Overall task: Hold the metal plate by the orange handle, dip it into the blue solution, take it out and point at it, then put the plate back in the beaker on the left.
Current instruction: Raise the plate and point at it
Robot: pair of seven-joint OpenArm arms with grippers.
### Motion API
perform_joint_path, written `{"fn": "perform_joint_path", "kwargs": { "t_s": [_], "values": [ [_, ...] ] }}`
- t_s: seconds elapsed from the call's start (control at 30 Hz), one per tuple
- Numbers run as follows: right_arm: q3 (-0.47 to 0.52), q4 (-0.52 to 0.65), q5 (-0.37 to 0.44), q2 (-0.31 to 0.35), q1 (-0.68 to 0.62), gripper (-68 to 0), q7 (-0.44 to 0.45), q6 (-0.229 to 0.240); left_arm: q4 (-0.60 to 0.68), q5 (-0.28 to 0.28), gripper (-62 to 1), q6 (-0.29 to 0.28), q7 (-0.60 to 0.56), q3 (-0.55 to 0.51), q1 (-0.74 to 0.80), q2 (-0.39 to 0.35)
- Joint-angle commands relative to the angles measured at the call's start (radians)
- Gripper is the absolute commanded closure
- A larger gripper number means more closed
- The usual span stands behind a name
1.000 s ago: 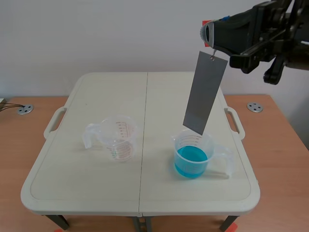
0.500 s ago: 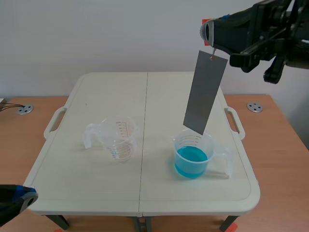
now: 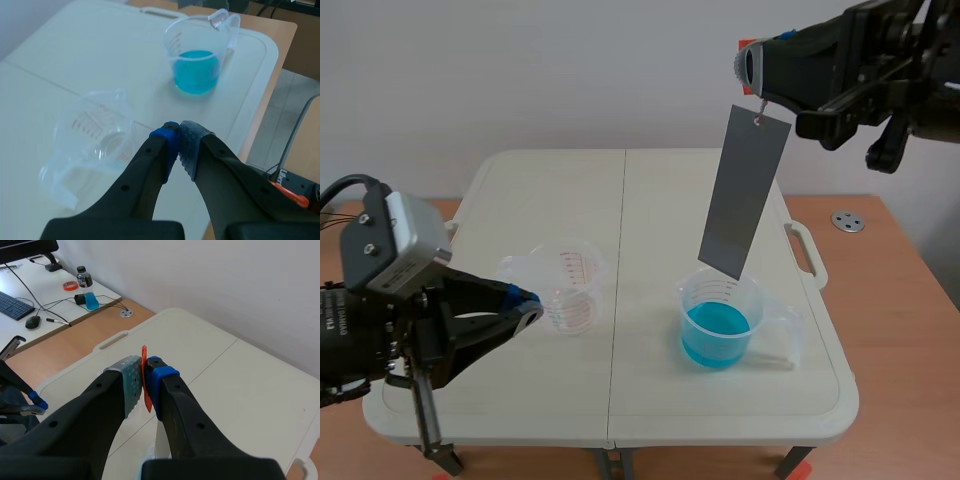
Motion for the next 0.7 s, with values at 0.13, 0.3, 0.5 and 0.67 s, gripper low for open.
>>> {"fn": "perform_joint_path", "kwargs": {
  "t_s": [0.13, 0.3, 0.5, 0.67],
  "values": [
    [0.003, 0.014, 0.019, 0.013, 0.009, -1.1, 0.014, 0.008, 0.012, 0.017, -2.7, -0.047, 0.09, 0.085, -0.131, 0.083],
    [0.003, 0.014, 0.019, 0.013, 0.009, -1.1, 0.014, 0.008, -0.004, 0.018, -2.7, -0.075, 0.148, 0.154, -0.233, 0.163],
    [0.003, 0.014, 0.019, 0.013, 0.009, -1.1, 0.014, 0.008, -0.051, 0.019, -2.7, -0.074, 0.231, 0.221, -0.331, 0.271],
    [0.003, 0.014, 0.019, 0.013, 0.009, -1.1, 0.014, 0.008, -0.1, 0.02, -2.7, -0.074, 0.262, 0.256, -0.387, 0.35]
  ]
}}
